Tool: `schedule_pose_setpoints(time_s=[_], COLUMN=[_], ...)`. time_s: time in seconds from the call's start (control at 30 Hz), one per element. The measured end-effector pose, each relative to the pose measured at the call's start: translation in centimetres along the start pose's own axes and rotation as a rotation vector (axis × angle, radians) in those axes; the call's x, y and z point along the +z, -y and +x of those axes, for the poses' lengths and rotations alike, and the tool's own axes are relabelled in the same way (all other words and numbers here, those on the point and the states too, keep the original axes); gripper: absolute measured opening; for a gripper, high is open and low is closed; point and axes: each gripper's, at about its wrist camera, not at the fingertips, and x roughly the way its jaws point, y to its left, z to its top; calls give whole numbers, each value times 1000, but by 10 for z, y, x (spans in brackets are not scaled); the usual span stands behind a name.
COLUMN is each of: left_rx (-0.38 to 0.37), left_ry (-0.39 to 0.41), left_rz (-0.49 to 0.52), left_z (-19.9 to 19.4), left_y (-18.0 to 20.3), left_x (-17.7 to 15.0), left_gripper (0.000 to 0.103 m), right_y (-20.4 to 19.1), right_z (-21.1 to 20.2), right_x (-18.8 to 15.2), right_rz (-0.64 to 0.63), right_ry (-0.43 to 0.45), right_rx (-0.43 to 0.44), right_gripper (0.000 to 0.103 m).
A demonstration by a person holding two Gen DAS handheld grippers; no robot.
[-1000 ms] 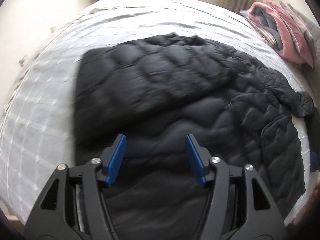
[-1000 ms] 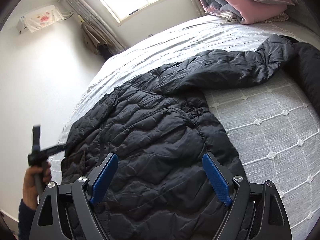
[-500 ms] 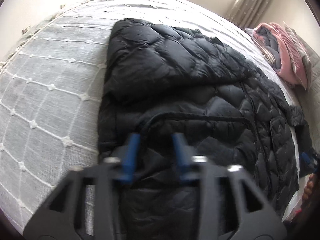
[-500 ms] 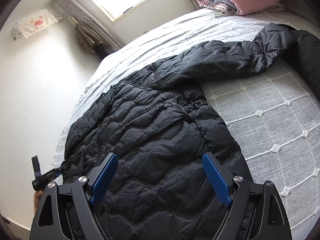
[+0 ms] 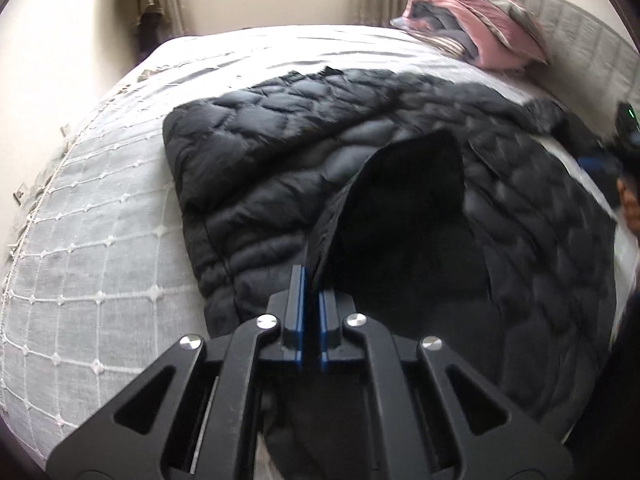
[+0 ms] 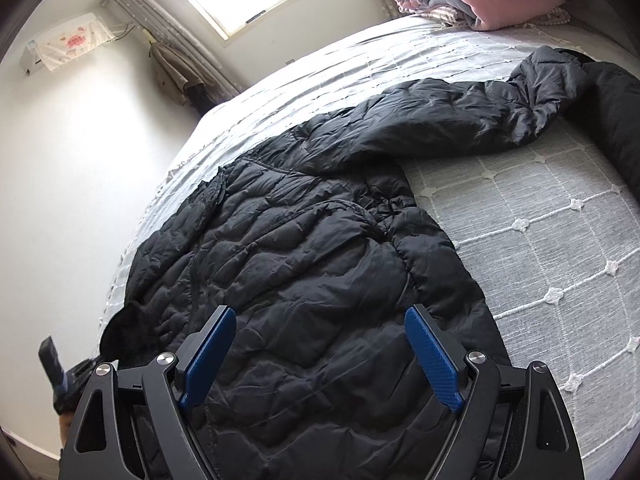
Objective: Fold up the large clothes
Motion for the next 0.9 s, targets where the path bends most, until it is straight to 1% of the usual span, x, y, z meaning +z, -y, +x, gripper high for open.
schedule_pose_setpoints(time_s=[0.1, 0.17, 0.2, 0.3, 0.33, 0.4, 0.5, 0.53, 0.57, 0.6, 0.63, 0.67, 0.7, 0.77, 0.83, 0.87, 0.9], left_rx=[-15, -8, -6, -40, -56, -65, -102, -112, -131, -144, -143, -115, -78, -5, 27, 29, 27], left_ry=[-9, -18, -21, -25, -17, 8, 83, 103, 134, 154, 158, 144, 113, 10, -81, -135, -172], left_rz=[-8, -17, -28, -80, -97, -117, -135, -137, -140, -140, -141, -140, -137, -143, -187, -230, -272], left_z=[-5, -7, -7, -14, -19, -30, -54, -59, -66, -68, -68, -62, -52, -24, 3, 20, 32], left_y=[-2, -3, -4, -11, -13, -14, -8, -7, -2, 4, 9, 19, 27, 41, 46, 44, 41], left_x=[-15, -24, -28, -38, -41, -43, -39, -35, -27, -17, -10, 3, 13, 25, 25, 19, 9], left_gripper=[7, 7, 7, 7, 7, 7, 7, 10, 18, 23, 35, 44, 45, 45, 45, 45, 45], right_y=[0, 0, 0, 1, 1, 2, 2, 2, 1, 0, -1, -2, -3, -3, -2, -1, 0], right_z=[0, 1, 1, 1, 0, 0, -1, -1, -1, -1, -1, -1, 0, 0, 1, 0, 0], right_x=[-1, -1, -1, -1, -1, -1, 0, 0, 0, -1, -1, -1, -2, -2, -2, -2, -2], right_rz=[1, 3, 4, 7, 8, 12, 16, 15, 14, 11, 8, 3, 0, 1, 6, 8, 11], right_ry=[-2, -2, -3, -3, -2, 0, 3, 3, 3, 1, 1, -1, -2, -6, -6, -6, -4], right_rx=[2, 3, 3, 8, 9, 12, 13, 13, 14, 15, 16, 19, 20, 19, 18, 18, 18], right_gripper=[88, 88, 88, 88, 88, 88, 88, 88, 88, 88, 88, 88, 88, 88, 88, 88, 88])
